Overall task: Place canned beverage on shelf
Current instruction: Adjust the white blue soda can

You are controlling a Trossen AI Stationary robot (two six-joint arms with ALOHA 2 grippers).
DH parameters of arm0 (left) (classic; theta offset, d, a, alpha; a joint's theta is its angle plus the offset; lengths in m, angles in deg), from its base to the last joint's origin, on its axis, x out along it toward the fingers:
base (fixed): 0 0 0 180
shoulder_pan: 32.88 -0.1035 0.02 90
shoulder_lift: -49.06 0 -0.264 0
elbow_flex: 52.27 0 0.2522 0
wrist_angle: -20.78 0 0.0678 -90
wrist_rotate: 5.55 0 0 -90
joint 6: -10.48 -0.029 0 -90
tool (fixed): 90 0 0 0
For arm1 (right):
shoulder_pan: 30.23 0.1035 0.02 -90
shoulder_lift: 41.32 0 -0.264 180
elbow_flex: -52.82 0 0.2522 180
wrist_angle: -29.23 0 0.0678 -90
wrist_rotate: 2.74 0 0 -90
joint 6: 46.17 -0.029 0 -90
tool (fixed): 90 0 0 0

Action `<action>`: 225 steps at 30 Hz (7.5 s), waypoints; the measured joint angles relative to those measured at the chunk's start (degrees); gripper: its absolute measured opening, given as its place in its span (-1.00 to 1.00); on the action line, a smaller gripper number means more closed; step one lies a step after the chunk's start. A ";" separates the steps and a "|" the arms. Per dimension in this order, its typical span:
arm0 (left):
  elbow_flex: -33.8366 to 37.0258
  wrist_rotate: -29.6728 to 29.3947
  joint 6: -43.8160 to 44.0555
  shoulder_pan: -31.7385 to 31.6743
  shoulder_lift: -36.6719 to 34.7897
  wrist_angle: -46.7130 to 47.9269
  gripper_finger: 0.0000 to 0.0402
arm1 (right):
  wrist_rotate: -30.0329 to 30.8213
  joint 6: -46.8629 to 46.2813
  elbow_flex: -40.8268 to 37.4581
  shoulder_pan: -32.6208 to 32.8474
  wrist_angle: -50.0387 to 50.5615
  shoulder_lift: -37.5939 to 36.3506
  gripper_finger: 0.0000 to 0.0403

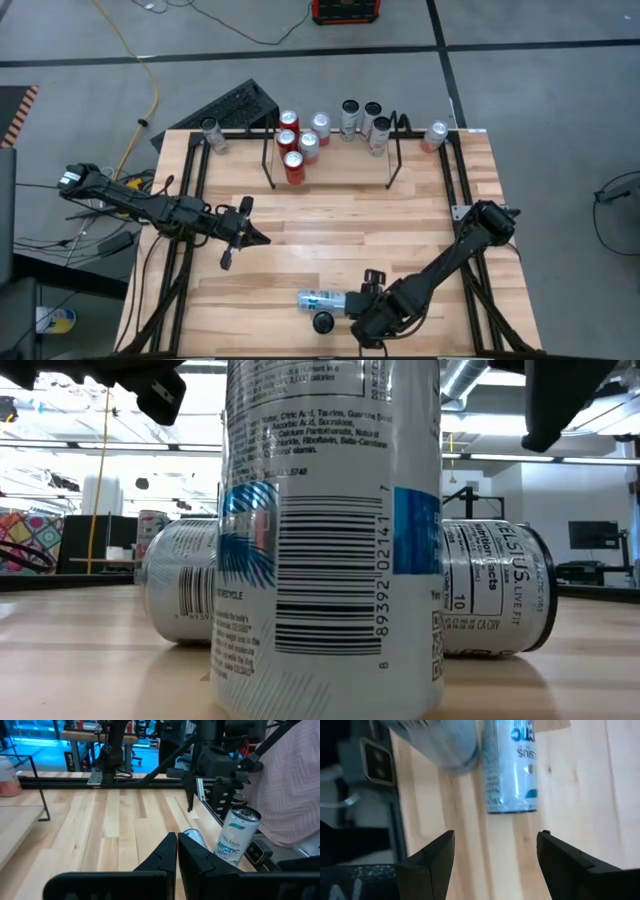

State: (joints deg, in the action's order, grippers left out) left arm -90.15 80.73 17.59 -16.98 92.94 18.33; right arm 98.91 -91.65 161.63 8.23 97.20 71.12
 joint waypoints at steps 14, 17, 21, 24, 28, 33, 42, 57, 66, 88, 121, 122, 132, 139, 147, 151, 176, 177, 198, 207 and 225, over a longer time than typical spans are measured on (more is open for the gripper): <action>0.00 -3.41 -2.37 -0.02 -0.02 0.24 -1.00 | -2.25 4.65 0.00 -2.22 1.70 0.02 0.29; 0.00 -3.02 -2.39 -0.02 -0.02 0.24 -1.00 | -5.01 3.51 0.00 -3.11 3.19 -0.23 0.29; 0.00 -3.00 -2.85 -0.01 -0.02 0.17 -1.00 | -9.44 5.41 0.02 -3.17 5.00 -0.44 0.30; 0.00 -3.00 -3.03 -0.02 -0.04 0.18 -1.00 | -12.61 8.03 0.02 -3.37 5.76 -0.44 0.30; 0.00 -2.98 -3.02 -0.02 -0.04 0.95 -1.00 | -13.34 12.35 0.02 -4.21 6.93 -0.44 0.30; 0.00 -2.98 -3.29 -0.02 -0.04 1.31 -1.00 | -13.29 14.49 0.02 -5.59 13.13 -0.44 0.30; 0.00 -2.95 -4.55 -0.01 -0.04 3.97 -1.00 | -2.98 18.16 0.02 -4.67 6.72 -0.44 0.30; 0.02 -3.04 -6.06 -0.02 -0.04 5.29 -1.00 | 6.50 15.30 -3.03 1.38 -0.52 0.41 0.30; 0.02 -4.31 -3.23 -0.02 -0.04 5.18 -1.00 | 4.19 6.98 -1.97 -2.82 -6.47 0.26 0.30; 0.02 -6.17 -1.45 -0.02 -0.04 5.13 -1.00 | -8.88 2.81 -2.03 -6.51 -1.06 0.33 0.29; 0.02 -5.99 -2.93 -0.02 -0.04 5.20 -1.00 | -14.72 2.59 -6.34 -6.49 -4.33 0.31 0.92; 0.02 -6.04 -2.95 -0.01 -0.04 5.20 -1.00 | -13.58 3.59 -6.34 -6.22 -4.80 0.31 0.90; 0.02 -5.71 -3.43 -0.01 -0.02 5.84 -1.00 | -7.09 8.11 -6.27 -5.29 -14.14 4.04 0.87; 0.02 -5.71 -3.79 -0.02 -0.02 6.34 -1.00 | -6.35 7.95 -6.38 -5.78 -16.20 8.68 0.87; 0.02 -5.68 -3.78 0.00 -0.04 6.53 -1.00 | -4.70 7.14 -6.12 -6.51 -17.41 11.34 0.86; 0.02 -5.66 -3.68 0.00 -0.02 6.51 -1.00 | -1.41 6.84 -6.32 -7.28 -16.82 10.61 0.80; 0.02 -4.53 -5.94 0.00 -0.02 6.88 -1.00 | -18.74 10.47 -6.38 -19.99 14.21 -4.54 0.12; 0.02 -4.55 -6.01 0.00 -0.02 6.88 -1.00 | -22.84 9.72 -6.38 -21.34 16.70 -5.57 0.12; 0.01 -2.56 -8.14 0.17 0.02 9.00 -1.00 | -59.93 5.05 -8.49 -41.97 35.70 -3.36 0.16; 0.02 -1.14 -7.50 0.26 0.02 8.83 -1.00 | -67.17 8.72 -8.09 -44.79 35.62 0.31 0.17; 0.01 0.96 -9.05 0.26 0.01 8.82 -1.00 | -65.09 5.37 -8.04 -44.98 35.12 0.22 0.48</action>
State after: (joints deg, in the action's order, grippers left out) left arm -90.14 81.69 8.54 -16.72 92.95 27.15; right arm 33.82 -86.28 153.58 -36.75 132.32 71.34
